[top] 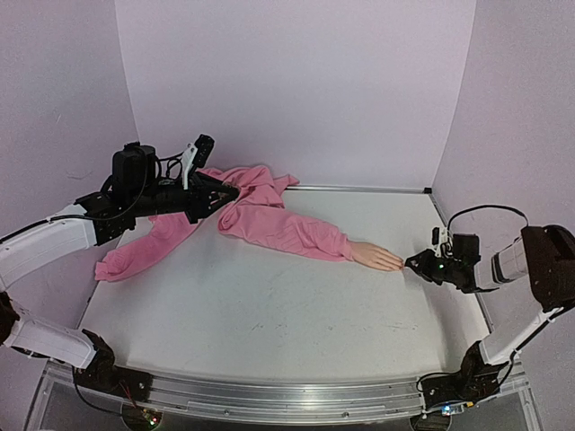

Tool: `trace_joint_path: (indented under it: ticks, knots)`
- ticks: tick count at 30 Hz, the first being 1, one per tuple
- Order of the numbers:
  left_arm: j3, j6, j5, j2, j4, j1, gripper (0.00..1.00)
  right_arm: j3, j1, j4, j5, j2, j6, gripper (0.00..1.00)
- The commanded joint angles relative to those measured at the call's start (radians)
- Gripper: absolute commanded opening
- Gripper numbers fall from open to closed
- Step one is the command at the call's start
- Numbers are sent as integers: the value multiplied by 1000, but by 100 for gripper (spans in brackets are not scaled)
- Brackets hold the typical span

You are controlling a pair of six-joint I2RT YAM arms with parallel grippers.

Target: Paint the nails

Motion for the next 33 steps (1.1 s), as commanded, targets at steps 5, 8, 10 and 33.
trace_joint_path:
  ticks: [5,8,10,33]
  knots:
    - [20,-14,15,-13,44,6,0,12,-3,35,0,-22,-3,0]
    - [18,-14,15,-13,44,6,0,19,-3,27,3,-12,-1,0]
    - [19,-14,16,-13,44,6,0,22,-3,22,4,-8,-1,0]
    - [17,-14,14,-17,44,6,0,33,-3,-27,87,-5,25,0]
